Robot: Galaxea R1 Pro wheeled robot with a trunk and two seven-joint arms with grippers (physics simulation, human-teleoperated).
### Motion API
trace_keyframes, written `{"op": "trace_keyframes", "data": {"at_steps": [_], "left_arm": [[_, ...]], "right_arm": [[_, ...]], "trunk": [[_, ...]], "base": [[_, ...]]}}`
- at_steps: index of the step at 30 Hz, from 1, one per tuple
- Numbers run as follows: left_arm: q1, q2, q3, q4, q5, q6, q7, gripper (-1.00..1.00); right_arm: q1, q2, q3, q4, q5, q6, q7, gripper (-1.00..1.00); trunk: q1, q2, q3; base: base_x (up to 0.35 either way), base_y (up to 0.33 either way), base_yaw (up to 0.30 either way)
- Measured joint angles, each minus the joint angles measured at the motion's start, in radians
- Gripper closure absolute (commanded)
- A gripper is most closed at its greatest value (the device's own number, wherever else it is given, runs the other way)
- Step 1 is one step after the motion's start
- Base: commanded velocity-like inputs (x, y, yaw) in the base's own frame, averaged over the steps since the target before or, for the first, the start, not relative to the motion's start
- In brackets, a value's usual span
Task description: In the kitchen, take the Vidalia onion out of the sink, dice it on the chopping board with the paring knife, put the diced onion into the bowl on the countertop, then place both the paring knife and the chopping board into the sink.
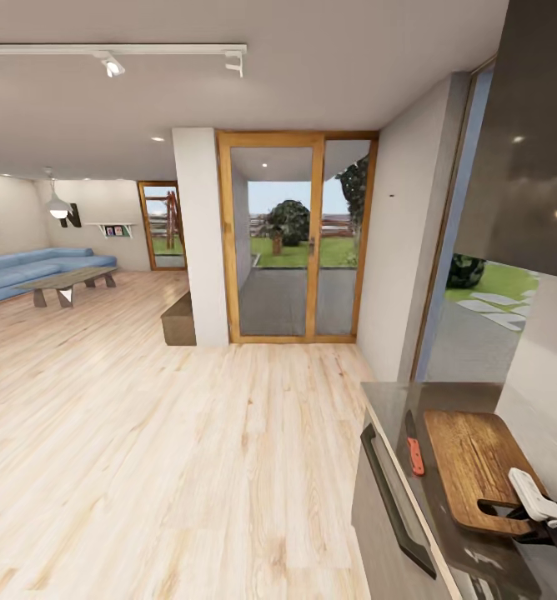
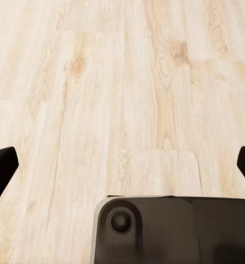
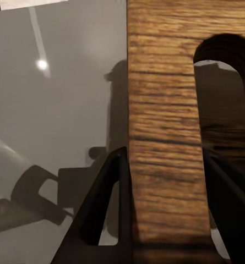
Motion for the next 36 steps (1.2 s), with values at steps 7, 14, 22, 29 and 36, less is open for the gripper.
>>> {"op": "trace_keyframes", "data": {"at_steps": [7,14,22,29,36], "left_arm": [[0.000,0.000,0.000,0.003,0.000,0.000,0.000,-1.00],[0.000,0.000,0.000,0.003,0.000,0.000,0.000,-1.00],[0.000,0.000,0.000,0.003,0.000,0.000,0.000,-1.00],[0.000,-0.001,0.000,0.008,0.000,0.000,0.000,-1.00],[0.000,-0.003,-0.001,0.011,0.000,0.000,0.000,-1.00]], "right_arm": [[0.000,0.000,0.001,0.000,0.005,-0.001,0.004,1.00],[0.000,-0.002,0.087,-0.004,0.089,-0.001,0.007,1.00],[0.000,-0.003,0.123,-0.008,0.121,0.000,0.007,1.00],[-0.001,-0.011,0.226,-0.091,0.167,0.012,0.016,1.00],[-0.001,-0.012,0.238,-0.133,0.222,0.013,0.016,1.00]], "trunk": [[0.000,0.000,0.000],[0.000,0.000,0.000],[0.000,0.000,0.000],[0.000,0.000,0.000],[0.000,0.000,0.000]], "base": [[0.000,0.000,0.000],[0.000,0.000,0.000],[0.000,0.000,0.000],[0.000,0.000,0.000],[0.000,0.000,0.000]]}}
